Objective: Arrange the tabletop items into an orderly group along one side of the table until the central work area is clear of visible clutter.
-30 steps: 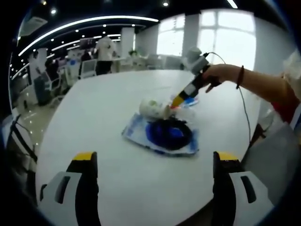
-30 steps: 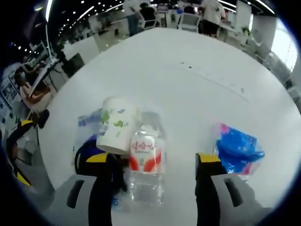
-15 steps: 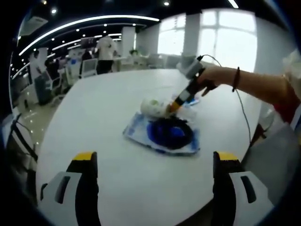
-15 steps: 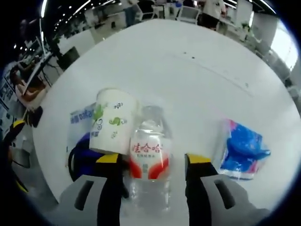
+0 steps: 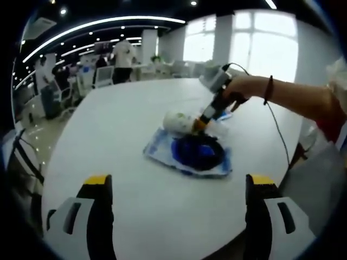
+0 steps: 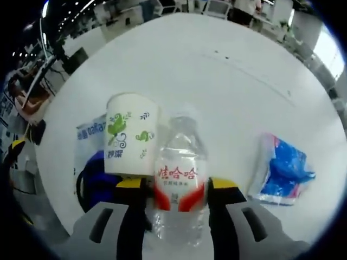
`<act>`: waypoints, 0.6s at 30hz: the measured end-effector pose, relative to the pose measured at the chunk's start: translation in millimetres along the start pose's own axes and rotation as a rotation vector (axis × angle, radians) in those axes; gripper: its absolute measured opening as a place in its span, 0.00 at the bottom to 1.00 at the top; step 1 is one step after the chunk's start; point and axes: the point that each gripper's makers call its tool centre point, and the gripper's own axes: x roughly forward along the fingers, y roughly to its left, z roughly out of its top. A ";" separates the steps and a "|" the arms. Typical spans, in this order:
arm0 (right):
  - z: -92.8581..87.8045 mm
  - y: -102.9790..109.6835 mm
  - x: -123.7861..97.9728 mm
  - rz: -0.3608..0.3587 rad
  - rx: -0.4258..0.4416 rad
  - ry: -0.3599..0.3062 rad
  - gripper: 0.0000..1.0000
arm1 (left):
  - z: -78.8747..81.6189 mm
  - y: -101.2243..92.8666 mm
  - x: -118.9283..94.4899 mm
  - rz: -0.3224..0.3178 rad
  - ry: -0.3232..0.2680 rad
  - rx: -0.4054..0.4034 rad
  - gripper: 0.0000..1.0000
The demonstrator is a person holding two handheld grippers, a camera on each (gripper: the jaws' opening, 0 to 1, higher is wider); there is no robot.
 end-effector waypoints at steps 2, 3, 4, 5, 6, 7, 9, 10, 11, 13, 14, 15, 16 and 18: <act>-2.8 -3.0 -0.5 -0.005 -0.016 0.014 0.42 | 1.2 0.1 0.2 -0.001 -0.006 -0.003 0.99; -2.9 -4.1 -0.4 -0.005 -0.013 0.011 0.41 | 1.3 -0.1 0.1 -0.002 -0.006 -0.003 0.99; -2.6 -3.6 0.5 0.005 0.003 0.008 0.41 | 0.8 -0.3 0.2 -0.003 -0.004 -0.002 0.99; -2.5 -3.4 1.0 0.006 0.006 0.008 0.41 | 0.0 -0.5 0.3 -0.004 0.000 -0.001 0.99; -2.0 -3.3 2.0 0.008 0.006 0.010 0.41 | -0.5 -0.8 0.5 -0.005 0.003 0.000 0.99; -2.0 -3.0 2.9 0.007 0.007 0.011 0.41 | -0.9 -1.6 0.8 -0.008 0.005 0.001 0.99; -2.4 -1.3 5.3 0.003 0.006 0.016 0.41 | -1.1 -1.9 0.9 -0.010 0.005 0.002 0.99; -2.2 -2.1 5.4 -0.004 0.008 0.019 0.41 | -1.3 -1.8 0.9 -0.010 0.006 0.001 0.99; -2.2 -2.4 5.4 -0.009 0.013 0.022 0.41 | -1.3 -1.5 0.8 -0.009 0.006 0.000 0.99; -2.2 -3.5 5.5 -0.014 0.016 0.025 0.40 | -1.2 -1.1 0.7 -0.008 0.005 -0.003 0.99; -2.6 -3.5 5.0 -0.016 0.025 0.026 0.40 | -1.1 -1.1 0.7 -0.009 0.004 -0.004 0.99; -2.4 -3.3 4.9 -0.017 0.032 0.024 0.39 | -1.2 -1.3 0.7 -0.009 0.005 -0.004 0.99; -2.2 -3.8 4.6 -0.017 0.039 0.022 0.39 | -1.2 -1.5 0.7 -0.010 0.004 -0.004 0.99; -2.7 -4.3 3.1 -0.014 0.065 0.017 0.37 | -0.9 -1.9 0.8 -0.012 0.003 -0.003 0.99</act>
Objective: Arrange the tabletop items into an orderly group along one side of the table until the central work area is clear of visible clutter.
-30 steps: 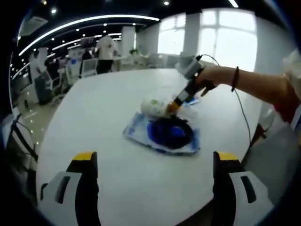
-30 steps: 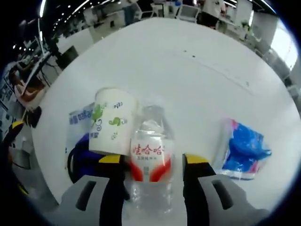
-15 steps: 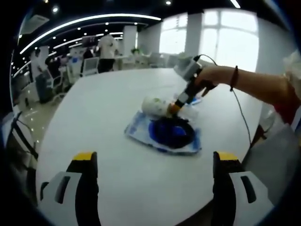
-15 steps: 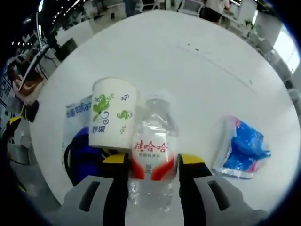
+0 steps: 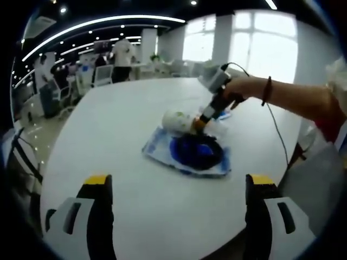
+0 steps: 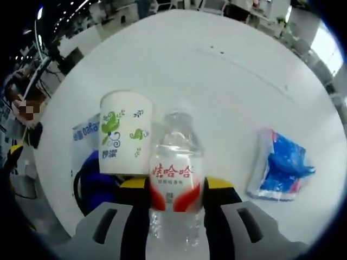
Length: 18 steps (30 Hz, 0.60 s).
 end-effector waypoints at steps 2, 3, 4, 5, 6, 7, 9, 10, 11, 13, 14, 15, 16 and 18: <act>0.1 -0.7 -0.5 0.009 0.014 -0.014 0.36 | -0.1 -0.1 0.0 -0.001 0.001 0.000 0.99; -0.4 -0.3 -1.1 0.017 0.036 -0.024 0.35 | -0.2 -0.2 0.1 -0.001 0.001 0.000 0.99; -1.8 0.9 -2.4 0.029 0.057 -0.033 0.35 | -0.5 -0.5 0.2 -0.002 0.003 0.000 0.99; -2.1 0.9 -3.1 0.034 0.064 -0.042 0.35 | -0.7 -0.6 0.2 -0.001 0.004 0.002 0.99; -1.0 0.4 -5.4 0.036 0.078 -0.065 0.35 | -0.6 -0.7 0.2 -0.001 0.004 0.004 0.99; -0.5 0.1 -6.4 0.035 0.078 -0.072 0.34 | -0.3 -0.9 0.3 -0.002 0.003 0.005 0.99; 3.8 0.5 -11.4 0.041 0.078 -0.113 0.34 | -0.4 -1.4 0.6 -0.003 0.004 0.008 0.99; 4.7 -0.6 -13.4 0.039 0.080 -0.120 0.34 | -0.5 -1.7 0.7 -0.005 0.004 0.009 0.99; 8.0 -1.7 -16.5 0.034 0.074 -0.143 0.34 | -0.6 -2.0 0.7 -0.005 0.005 0.011 0.99; 13.1 -3.0 -21.9 0.031 0.057 -0.183 0.34 | -0.4 -2.2 0.7 -0.004 0.005 0.014 0.99; 16.4 -2.6 -24.6 0.031 0.054 -0.210 0.34 | 0.5 -2.3 0.5 -0.004 0.001 0.017 0.99; 16.9 -2.2 -28.5 0.036 0.058 -0.222 0.34 | 1.1 -2.2 0.3 -0.003 -0.003 0.017 0.99; 19.5 -2.3 -30.8 0.036 0.058 -0.242 0.34 | 1.9 -2.2 0.1 -0.003 -0.007 0.017 0.99; 23.9 -1.8 -36.9 0.036 0.042 -0.281 0.34 | 2.5 -2.2 -0.1 -0.002 -0.009 0.019 0.98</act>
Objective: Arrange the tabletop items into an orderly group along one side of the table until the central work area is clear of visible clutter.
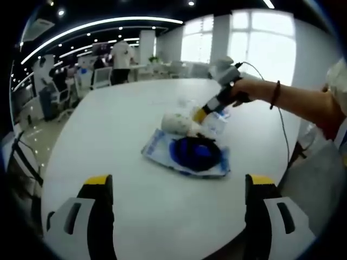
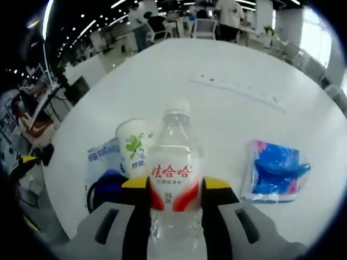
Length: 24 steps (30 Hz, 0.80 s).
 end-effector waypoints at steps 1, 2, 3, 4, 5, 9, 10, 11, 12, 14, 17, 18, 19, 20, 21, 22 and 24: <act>0.7 0.1 -1.9 -0.002 0.003 -0.006 0.34 | -0.2 0.1 0.2 0.000 0.001 0.001 0.98; 4.0 1.5 -4.0 0.003 -0.001 -0.026 0.34 | -0.1 -0.4 0.2 -0.002 0.001 0.003 0.98; 5.0 2.8 -6.0 0.007 -0.003 -0.034 0.34 | 0.4 -0.6 0.3 -0.003 -0.002 0.004 0.98; 7.8 3.6 -9.1 0.004 -0.003 -0.054 0.34 | 1.7 -1.5 0.2 -0.007 -0.008 0.008 0.98; 10.4 4.7 -10.7 0.006 -0.012 -0.071 0.34 | 2.5 -2.0 0.2 -0.008 -0.011 0.011 0.98; 18.6 10.5 -18.1 0.015 -0.017 -0.139 0.35 | 3.1 -3.6 0.2 -0.013 -0.011 0.022 0.97; 19.5 12.5 -21.1 0.014 -0.013 -0.153 0.35 | 3.9 -4.1 0.1 -0.016 -0.015 0.022 0.97; 21.6 14.4 -23.6 0.015 -0.017 -0.176 0.35 | 4.9 -4.5 0.0 -0.017 -0.020 0.021 0.97; 22.9 15.5 -25.2 0.015 -0.017 -0.192 0.35 | 5.0 -4.6 -0.1 -0.018 -0.021 0.021 0.97; 23.8 19.4 -28.9 0.022 -0.027 -0.213 0.35 | 5.3 -4.8 -0.4 -0.018 -0.021 0.024 0.97; 26.4 25.1 -35.9 0.020 -0.051 -0.263 0.35 | 14.5 -6.6 -2.0 -0.024 -0.066 0.010 0.96; 26.3 27.4 -37.5 0.025 -0.062 -0.272 0.35 | 17.5 -7.7 -3.1 -0.031 -0.081 0.008 0.95; 26.5 28.7 -39.0 0.024 -0.065 -0.281 0.35 | 18.4 -7.9 -4.0 -0.032 -0.085 0.006 0.94; 27.0 31.8 -41.8 0.027 -0.074 -0.297 0.35 | 18.0 -7.4 -4.2 -0.029 -0.081 0.005 0.94; 27.5 34.1 -44.1 0.030 -0.080 -0.309 0.35 | 18.0 -7.1 -4.2 -0.027 -0.082 0.005 0.94; 28.3 35.5 -45.7 0.032 -0.082 -0.319 0.35 | 17.9 -6.0 -4.6 -0.022 -0.082 0.004 0.94; 29.6 40.2 -50.1 0.039 -0.090 -0.341 0.35 | 19.4 -5.0 -5.2 -0.023 -0.090 -0.003 0.94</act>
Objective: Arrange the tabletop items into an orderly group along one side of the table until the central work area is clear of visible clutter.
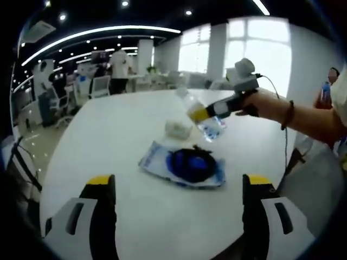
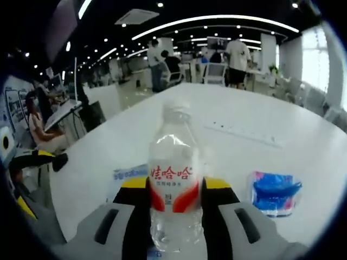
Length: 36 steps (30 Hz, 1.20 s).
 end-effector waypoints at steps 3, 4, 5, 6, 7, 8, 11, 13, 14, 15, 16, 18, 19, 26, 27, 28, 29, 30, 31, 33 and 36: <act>5.4 8.3 -5.2 0.010 -0.025 -0.036 0.35 | 2.7 -1.4 -0.5 -0.012 -0.014 -0.014 0.93; 7.4 12.4 -7.7 0.016 -0.040 -0.050 0.35 | 2.9 -1.5 -0.6 -0.014 -0.014 -0.018 0.93; 8.9 15.8 -9.4 0.022 -0.052 -0.061 0.35 | 3.1 -1.2 -1.4 -0.013 -0.013 -0.022 0.92; 10.4 19.6 -12.3 0.023 -0.053 -0.074 0.35 | 3.7 -1.0 -2.0 -0.013 -0.016 -0.021 0.92; 10.9 21.1 -13.1 0.026 -0.056 -0.077 0.35 | 5.8 -0.3 -2.8 -0.014 -0.027 -0.023 0.92; 11.8 25.7 -15.5 0.035 -0.064 -0.086 0.35 | 6.9 -0.3 -3.2 -0.016 -0.032 -0.030 0.92; 14.6 35.9 -21.7 0.048 -0.080 -0.112 0.35 | 16.3 -6.0 -5.8 -0.056 -0.074 -0.088 0.89; 16.2 42.8 -26.9 0.056 -0.085 -0.121 0.35 | 20.1 -5.9 -7.6 -0.069 -0.078 -0.105 0.88; 17.0 45.7 -29.0 0.061 -0.090 -0.125 0.35 | 22.7 -6.1 -8.1 -0.074 -0.086 -0.111 0.87; 19.1 49.7 -31.9 0.066 -0.101 -0.136 0.35 | 26.9 -6.2 -8.0 -0.080 -0.102 -0.112 0.87; 21.1 56.1 -36.1 0.080 -0.117 -0.145 0.35 | 31.5 -6.4 -8.5 -0.087 -0.112 -0.111 0.87; 24.3 64.2 -42.4 0.093 -0.122 -0.164 0.35 | 42.0 -7.9 -9.3 -0.105 -0.137 -0.105 0.86; 25.5 69.5 -45.5 0.108 -0.129 -0.170 0.35 | 46.9 -9.4 -9.6 -0.118 -0.145 -0.102 0.85; 29.8 94.4 -60.7 0.165 -0.152 -0.208 0.35 | 82.2 -25.6 -11.4 -0.222 -0.196 -0.074 0.78; 30.8 97.9 -63.2 0.172 -0.155 -0.214 0.35 | 87.3 -27.8 -11.1 -0.237 -0.207 -0.073 0.78; 31.6 100.4 -65.1 0.176 -0.152 -0.220 0.35 | 89.7 -29.6 -10.7 -0.251 -0.208 -0.080 0.77; 32.4 105.2 -67.5 0.191 -0.161 -0.226 0.35 | 93.5 -31.0 -9.9 -0.263 -0.212 -0.101 0.75; 32.8 107.2 -69.0 0.193 -0.161 -0.229 0.35 | 94.7 -31.5 -9.7 -0.267 -0.213 -0.107 0.74; 33.2 111.1 -70.9 0.199 -0.167 -0.233 0.35 | 97.4 -33.7 -8.6 -0.283 -0.212 -0.129 0.74; 33.6 116.8 -73.7 0.206 -0.171 -0.241 0.35 | 102.3 -36.5 -6.7 -0.299 -0.216 -0.169 0.73; 33.9 124.8 -76.9 0.214 -0.177 -0.250 0.35 | 113.1 -43.1 -4.8 -0.324 -0.243 -0.235 0.72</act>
